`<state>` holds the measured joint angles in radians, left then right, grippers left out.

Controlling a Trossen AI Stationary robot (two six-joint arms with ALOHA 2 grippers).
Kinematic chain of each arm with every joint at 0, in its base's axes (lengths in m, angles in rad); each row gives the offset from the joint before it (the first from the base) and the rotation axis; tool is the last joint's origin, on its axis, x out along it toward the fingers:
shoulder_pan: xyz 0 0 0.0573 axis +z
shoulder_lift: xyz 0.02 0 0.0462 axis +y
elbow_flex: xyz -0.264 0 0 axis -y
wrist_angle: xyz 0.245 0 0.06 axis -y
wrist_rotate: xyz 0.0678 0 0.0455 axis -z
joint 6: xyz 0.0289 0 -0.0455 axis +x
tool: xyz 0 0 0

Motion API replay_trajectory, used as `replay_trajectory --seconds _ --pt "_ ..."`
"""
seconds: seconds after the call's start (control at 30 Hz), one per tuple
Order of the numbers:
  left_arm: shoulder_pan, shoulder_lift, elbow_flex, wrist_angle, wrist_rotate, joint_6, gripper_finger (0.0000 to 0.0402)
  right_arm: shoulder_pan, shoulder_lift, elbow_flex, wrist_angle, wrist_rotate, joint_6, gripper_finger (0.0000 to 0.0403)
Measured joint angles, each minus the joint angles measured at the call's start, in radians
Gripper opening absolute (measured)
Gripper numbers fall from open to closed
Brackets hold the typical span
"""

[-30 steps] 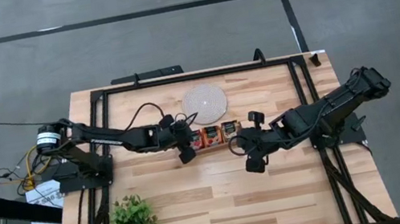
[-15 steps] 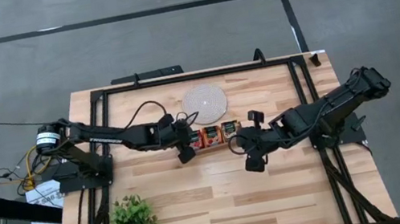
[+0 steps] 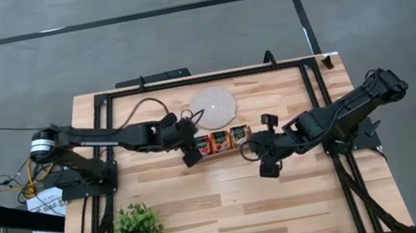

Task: Pick & Place Tea
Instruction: Return to Home Position

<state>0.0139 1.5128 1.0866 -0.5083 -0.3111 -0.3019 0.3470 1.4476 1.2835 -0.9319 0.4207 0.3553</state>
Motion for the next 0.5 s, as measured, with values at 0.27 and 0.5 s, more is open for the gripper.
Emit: replay_trajectory --seconds 0.27,0.5 --pt "-0.080 -0.239 0.057 -0.080 -0.021 -0.054 0.0117 0.015 -0.158 0.000 -0.152 0.075 0.017 0.0060" --pt "-0.178 -0.447 0.003 -0.166 -0.021 -0.181 0.0117 0.076 -0.351 0.000 -0.220 0.148 0.052 0.0060"
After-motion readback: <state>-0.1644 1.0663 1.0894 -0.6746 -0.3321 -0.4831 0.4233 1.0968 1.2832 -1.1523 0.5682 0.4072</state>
